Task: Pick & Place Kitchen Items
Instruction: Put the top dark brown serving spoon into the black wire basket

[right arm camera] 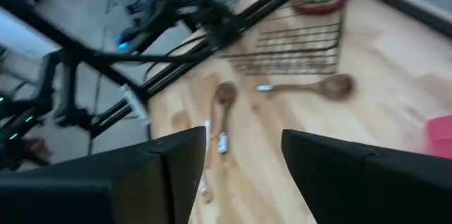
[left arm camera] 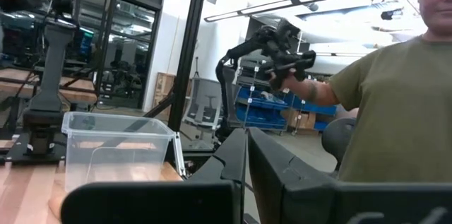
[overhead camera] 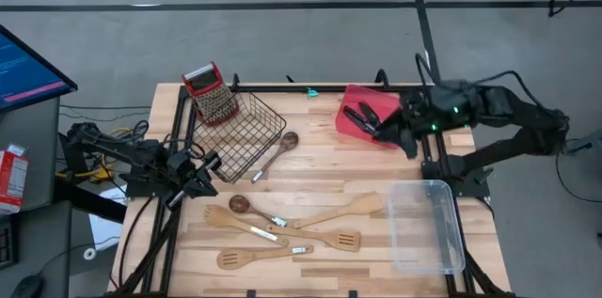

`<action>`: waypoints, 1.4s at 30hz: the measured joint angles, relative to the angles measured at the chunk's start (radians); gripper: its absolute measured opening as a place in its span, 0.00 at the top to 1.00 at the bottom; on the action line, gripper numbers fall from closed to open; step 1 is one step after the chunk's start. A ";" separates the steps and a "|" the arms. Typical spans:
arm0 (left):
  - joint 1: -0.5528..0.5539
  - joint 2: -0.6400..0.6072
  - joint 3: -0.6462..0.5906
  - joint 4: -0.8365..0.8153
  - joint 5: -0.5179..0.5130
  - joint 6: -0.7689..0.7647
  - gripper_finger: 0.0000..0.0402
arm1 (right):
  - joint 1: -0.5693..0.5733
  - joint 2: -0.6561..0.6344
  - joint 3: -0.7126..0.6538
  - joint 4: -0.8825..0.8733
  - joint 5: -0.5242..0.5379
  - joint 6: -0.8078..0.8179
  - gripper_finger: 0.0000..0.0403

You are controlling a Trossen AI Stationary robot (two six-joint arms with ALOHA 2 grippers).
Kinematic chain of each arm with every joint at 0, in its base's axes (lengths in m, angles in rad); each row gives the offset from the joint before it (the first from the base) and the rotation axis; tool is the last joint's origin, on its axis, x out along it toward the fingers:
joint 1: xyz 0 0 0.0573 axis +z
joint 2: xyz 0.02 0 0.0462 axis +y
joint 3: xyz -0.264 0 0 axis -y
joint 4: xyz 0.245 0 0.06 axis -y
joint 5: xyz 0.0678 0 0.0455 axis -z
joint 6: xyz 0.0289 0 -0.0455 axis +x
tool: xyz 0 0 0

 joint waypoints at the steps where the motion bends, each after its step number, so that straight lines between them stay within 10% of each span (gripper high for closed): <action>1: 0.000 0.000 0.000 0.001 0.000 0.000 0.99 | 0.042 0.002 0.000 0.005 0.019 0.016 0.51; 17: 0.000 0.000 0.000 0.316 -0.030 0.002 0.99 | 0.464 0.183 -0.002 0.309 0.108 -0.013 0.57; 28: 0.000 0.025 0.000 0.654 -0.560 -0.024 0.99 | 0.515 0.217 -0.002 0.360 0.108 -0.012 0.61; 42: 0.000 0.521 0.374 0.789 -0.588 -0.114 0.99 | 0.566 0.198 -0.002 0.383 0.109 -0.038 0.63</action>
